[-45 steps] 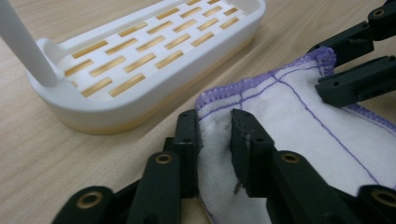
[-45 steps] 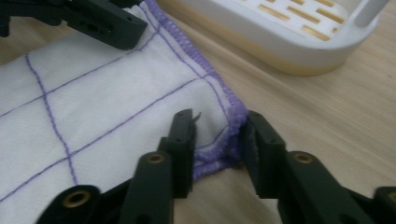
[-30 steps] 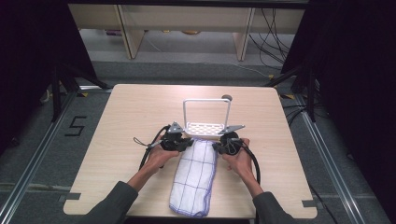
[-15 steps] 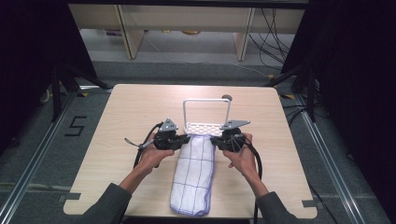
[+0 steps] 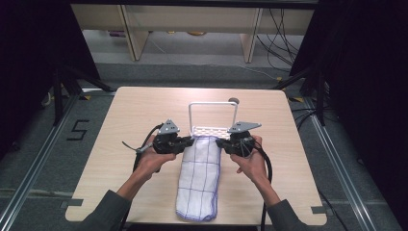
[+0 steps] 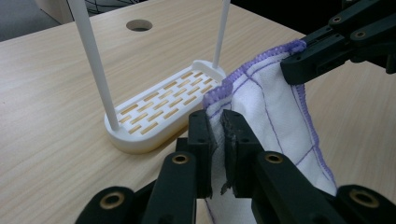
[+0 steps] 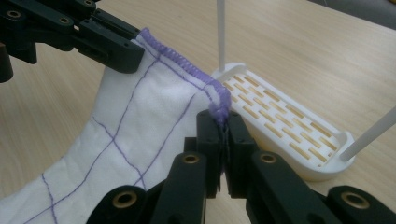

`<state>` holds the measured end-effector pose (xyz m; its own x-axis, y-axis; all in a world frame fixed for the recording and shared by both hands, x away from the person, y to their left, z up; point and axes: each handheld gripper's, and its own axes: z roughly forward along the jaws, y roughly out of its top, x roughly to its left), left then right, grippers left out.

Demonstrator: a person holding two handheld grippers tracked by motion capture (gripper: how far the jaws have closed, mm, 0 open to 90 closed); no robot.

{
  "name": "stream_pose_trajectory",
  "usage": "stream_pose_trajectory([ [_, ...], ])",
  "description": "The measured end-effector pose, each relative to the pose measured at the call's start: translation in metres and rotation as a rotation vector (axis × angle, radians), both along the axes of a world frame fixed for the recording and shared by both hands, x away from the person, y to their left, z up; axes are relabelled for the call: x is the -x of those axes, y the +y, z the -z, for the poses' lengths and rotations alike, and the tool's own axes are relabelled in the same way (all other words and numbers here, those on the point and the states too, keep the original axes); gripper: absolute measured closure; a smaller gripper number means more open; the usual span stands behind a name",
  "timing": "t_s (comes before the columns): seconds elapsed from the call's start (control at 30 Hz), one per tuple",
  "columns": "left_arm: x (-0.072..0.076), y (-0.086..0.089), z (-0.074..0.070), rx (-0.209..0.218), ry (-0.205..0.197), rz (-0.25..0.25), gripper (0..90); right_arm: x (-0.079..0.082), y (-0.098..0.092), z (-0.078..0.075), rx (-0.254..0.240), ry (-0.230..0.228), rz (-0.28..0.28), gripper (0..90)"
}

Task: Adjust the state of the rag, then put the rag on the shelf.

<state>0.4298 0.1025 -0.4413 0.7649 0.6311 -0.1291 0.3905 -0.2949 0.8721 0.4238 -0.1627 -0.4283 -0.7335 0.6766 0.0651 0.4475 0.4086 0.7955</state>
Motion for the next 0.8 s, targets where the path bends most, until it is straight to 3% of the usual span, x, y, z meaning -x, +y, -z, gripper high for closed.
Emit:
stream_pose_trajectory([
  [0.03, 0.001, 0.001, -0.003, 0.001, 0.000, 0.002, 81.7, 0.001, -0.001, -0.002, 0.012, -0.010, -0.003, 87.1],
  [0.27, 0.010, 0.002, -0.018, 0.010, -0.014, 0.013, 81.8, 0.009, -0.002, -0.014, -0.024, -0.002, -0.007, 87.1],
  [0.37, 0.014, 0.003, -0.025, 0.014, -0.019, 0.014, 81.8, 0.014, -0.004, -0.022, -0.029, -0.030, -0.022, 87.1],
  [0.4, 0.017, 0.004, -0.032, 0.035, -0.034, 0.029, 81.9, 0.016, -0.005, -0.026, -0.039, -0.036, -0.032, 87.1],
  [0.53, 0.024, 0.004, -0.052, 0.030, -0.057, 0.031, 81.9, 0.025, -0.005, -0.042, -0.054, -0.054, -0.021, 87.2],
  [0.57, 0.024, 0.004, -0.052, 0.030, -0.057, 0.031, 82.0, 0.028, -0.006, -0.048, -0.057, -0.077, -0.028, 87.2],
  [0.6, 0.026, 0.003, -0.061, 0.049, -0.053, 0.041, 82.0, 0.029, -0.005, -0.051, -0.065, -0.084, -0.029, 87.3],
  [0.63, 0.026, 0.003, -0.061, 0.049, -0.053, 0.041, 82.0, 0.029, -0.005, -0.051, -0.065, -0.084, -0.029, 87.3],
  [0.8, 0.027, -0.001, -0.089, 0.058, -0.068, 0.050, 82.2, 0.031, -0.001, -0.077, -0.066, -0.110, -0.035, 87.4],
])
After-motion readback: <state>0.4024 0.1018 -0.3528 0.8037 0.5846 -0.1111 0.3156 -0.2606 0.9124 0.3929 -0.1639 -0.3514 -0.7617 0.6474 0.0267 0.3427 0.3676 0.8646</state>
